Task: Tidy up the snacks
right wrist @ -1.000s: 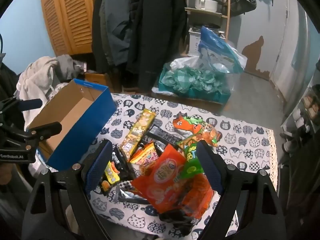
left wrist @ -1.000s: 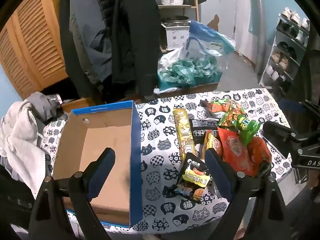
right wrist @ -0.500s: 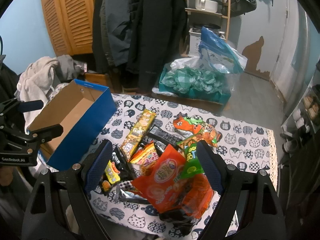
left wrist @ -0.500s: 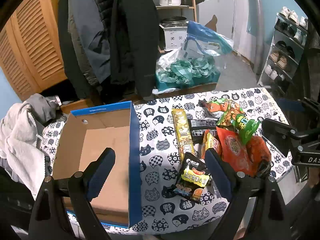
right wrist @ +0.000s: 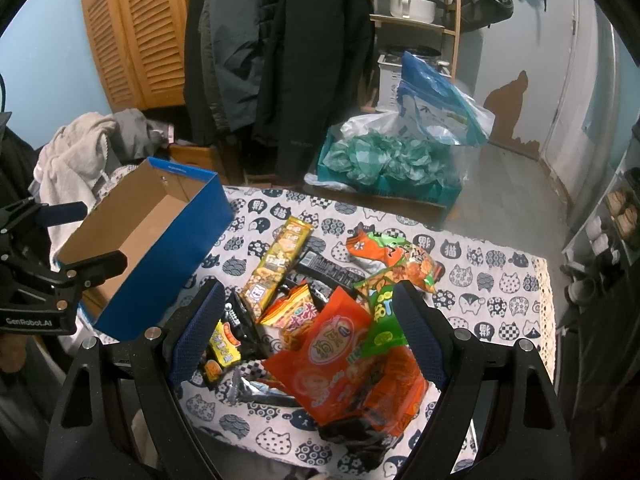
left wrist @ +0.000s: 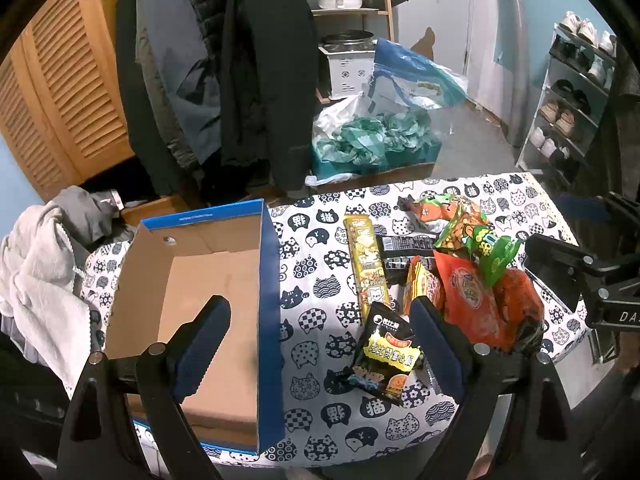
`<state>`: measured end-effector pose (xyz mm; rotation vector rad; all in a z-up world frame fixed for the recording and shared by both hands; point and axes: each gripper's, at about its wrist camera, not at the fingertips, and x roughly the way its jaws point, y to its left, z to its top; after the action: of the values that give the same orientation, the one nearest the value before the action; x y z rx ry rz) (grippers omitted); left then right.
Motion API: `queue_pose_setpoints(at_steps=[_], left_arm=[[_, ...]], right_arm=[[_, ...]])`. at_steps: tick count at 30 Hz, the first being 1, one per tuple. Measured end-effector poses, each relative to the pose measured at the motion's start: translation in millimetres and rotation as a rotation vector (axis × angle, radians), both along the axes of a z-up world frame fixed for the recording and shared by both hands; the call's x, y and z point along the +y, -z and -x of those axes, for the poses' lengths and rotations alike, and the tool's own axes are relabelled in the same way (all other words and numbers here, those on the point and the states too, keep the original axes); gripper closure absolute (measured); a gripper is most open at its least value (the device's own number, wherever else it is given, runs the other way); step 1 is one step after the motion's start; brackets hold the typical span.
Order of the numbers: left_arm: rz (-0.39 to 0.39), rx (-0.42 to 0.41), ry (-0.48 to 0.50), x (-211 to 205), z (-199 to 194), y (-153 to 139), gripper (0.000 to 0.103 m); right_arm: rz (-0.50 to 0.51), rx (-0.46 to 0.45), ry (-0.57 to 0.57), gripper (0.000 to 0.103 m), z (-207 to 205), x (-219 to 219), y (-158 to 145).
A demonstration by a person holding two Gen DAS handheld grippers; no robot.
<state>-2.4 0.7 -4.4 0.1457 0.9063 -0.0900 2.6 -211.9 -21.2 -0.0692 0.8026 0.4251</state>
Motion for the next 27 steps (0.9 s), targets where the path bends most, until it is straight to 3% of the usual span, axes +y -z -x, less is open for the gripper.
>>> queue_pose_setpoints(at_steps=[27], left_arm=[[-0.006, 0.006, 0.003, -0.4, 4.2, 4.9, 0.011]], right_arm=[[-0.001, 0.006, -0.001, 0.019, -0.8, 1.2, 0.2]])
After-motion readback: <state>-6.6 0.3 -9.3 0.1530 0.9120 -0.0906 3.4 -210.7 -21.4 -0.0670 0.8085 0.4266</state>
